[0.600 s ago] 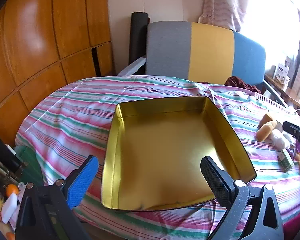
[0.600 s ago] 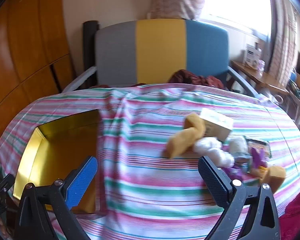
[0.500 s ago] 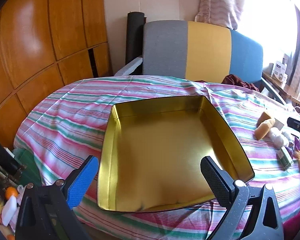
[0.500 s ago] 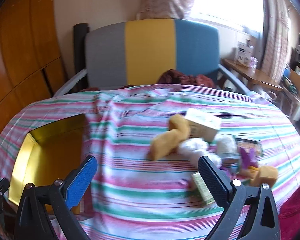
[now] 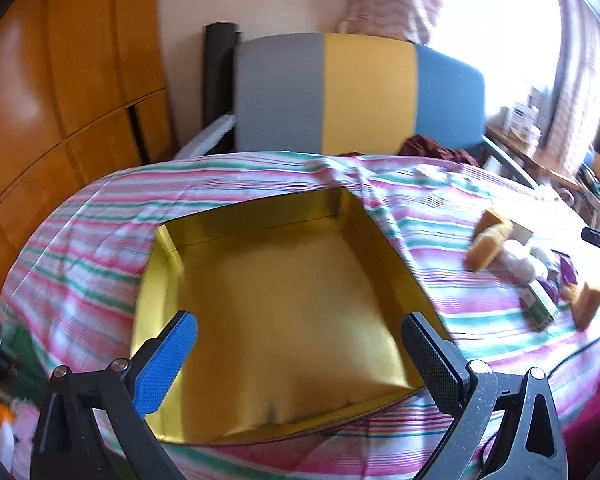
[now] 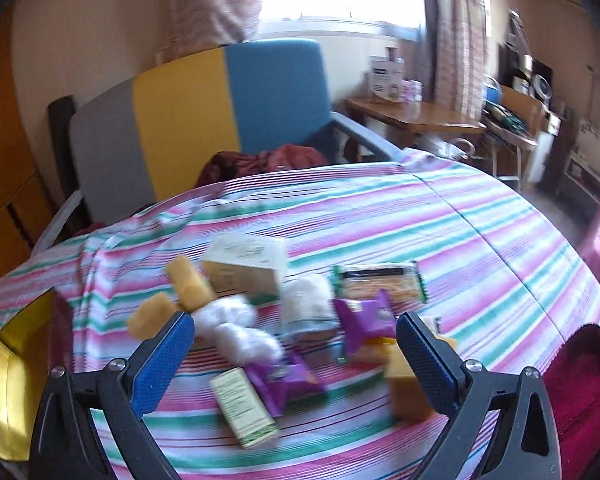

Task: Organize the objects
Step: 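Move both tools from the gold tray toward the scattered items, then grasp the yellow sponge with the left tool while the right tool approaches the green-labelled box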

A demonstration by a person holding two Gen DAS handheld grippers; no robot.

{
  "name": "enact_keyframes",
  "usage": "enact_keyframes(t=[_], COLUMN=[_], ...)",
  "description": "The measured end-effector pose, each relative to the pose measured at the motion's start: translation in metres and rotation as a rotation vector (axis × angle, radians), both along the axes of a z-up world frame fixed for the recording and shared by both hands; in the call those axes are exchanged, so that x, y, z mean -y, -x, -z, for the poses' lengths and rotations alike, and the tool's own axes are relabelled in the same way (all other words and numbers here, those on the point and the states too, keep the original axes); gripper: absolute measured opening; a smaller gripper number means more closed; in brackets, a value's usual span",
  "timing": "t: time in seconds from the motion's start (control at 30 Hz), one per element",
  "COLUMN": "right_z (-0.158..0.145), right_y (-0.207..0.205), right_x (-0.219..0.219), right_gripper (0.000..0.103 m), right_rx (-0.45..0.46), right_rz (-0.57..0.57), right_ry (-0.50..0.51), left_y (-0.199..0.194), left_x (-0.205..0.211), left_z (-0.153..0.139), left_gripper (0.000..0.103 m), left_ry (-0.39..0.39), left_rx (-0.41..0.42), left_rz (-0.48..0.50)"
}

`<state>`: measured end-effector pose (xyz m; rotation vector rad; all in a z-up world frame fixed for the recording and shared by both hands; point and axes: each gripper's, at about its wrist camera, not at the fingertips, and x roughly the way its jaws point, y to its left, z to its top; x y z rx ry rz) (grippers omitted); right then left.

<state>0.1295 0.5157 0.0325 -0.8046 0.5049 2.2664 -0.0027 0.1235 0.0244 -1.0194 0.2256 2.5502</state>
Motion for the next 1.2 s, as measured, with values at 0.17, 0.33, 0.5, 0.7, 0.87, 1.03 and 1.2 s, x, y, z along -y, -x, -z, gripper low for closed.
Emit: enact_keyframes(t=[0.17,0.33,0.5,0.7,0.87,1.03,1.2], right_z=[0.013,0.016,0.017,0.016,0.017,0.02,0.021], right_y=[-0.02,-0.022,-0.019,-0.02,-0.019,-0.017,-0.015], right_x=[-0.031,-0.036,-0.033,-0.033,-0.035,-0.035,-0.036], right_gripper=[0.103,0.103,0.103,0.103,0.103,0.103,0.103], right_rx=[-0.085,-0.106,-0.114,-0.135,-0.141,-0.134,-0.127], right_rz=[0.113,0.106,0.069,0.043,0.037,0.031,0.027], right_ry=[0.142,0.186,0.208,0.227,0.247,0.259,0.26], left_y=[-0.003,0.0,0.003,0.022,0.034,0.048,0.062], left_x=[-0.045,-0.098,-0.146,-0.199,-0.24,-0.277,-0.3], left_z=[-0.003,0.004,0.014,0.034,0.041,0.053,0.078], left_gripper=[0.103,0.103,0.103,0.102,0.092,0.079,0.042], left_ry=[-0.038,-0.023,0.026,0.093,0.138,0.161,0.181], left_rx=[0.038,0.098,0.121,0.16,0.122,0.102,0.166], left_rz=[0.15,0.279,0.346,0.381,0.436,0.496,0.534])
